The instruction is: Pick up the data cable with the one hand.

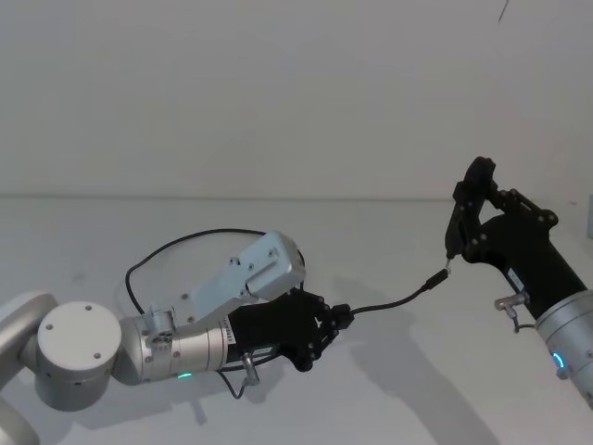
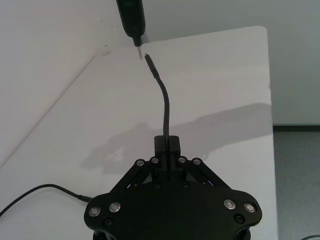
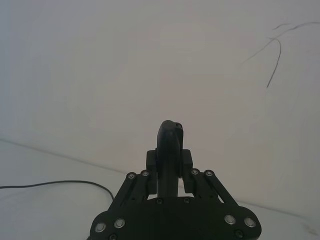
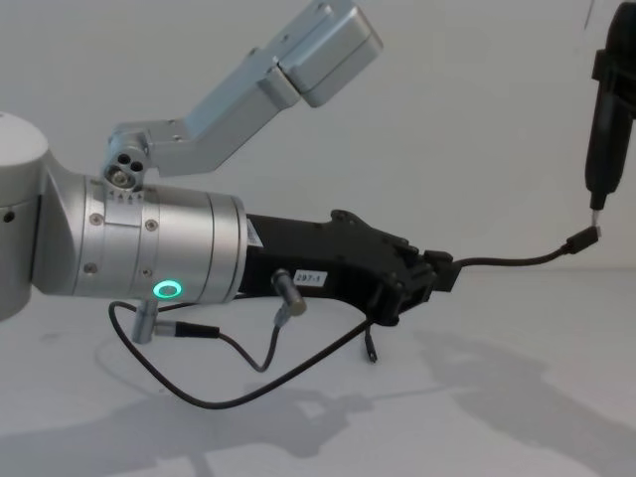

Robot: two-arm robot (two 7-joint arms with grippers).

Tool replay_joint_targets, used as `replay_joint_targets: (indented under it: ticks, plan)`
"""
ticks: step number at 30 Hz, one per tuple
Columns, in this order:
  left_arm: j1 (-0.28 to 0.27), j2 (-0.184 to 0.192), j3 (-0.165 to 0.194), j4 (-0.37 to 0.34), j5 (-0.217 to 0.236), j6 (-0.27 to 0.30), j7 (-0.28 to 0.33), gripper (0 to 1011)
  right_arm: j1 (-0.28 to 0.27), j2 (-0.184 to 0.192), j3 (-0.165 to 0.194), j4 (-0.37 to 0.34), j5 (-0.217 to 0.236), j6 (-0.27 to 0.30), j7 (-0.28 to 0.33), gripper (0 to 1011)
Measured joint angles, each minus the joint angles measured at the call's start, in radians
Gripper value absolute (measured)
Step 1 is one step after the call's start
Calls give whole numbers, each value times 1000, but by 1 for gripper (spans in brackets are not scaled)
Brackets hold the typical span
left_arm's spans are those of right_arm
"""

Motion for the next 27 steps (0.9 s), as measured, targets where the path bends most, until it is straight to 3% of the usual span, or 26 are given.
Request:
replay_joint_targets:
  ticks: [13, 27]
  plan:
    - [0, 0, 0, 0, 0, 0, 0, 34, -2, -2, -7, -14, -32, 24, 0, 279]
    - [0, 0, 0, 0, 0, 0, 0, 34, -19, 12, -17, -92, -94, 93, -16, 279]
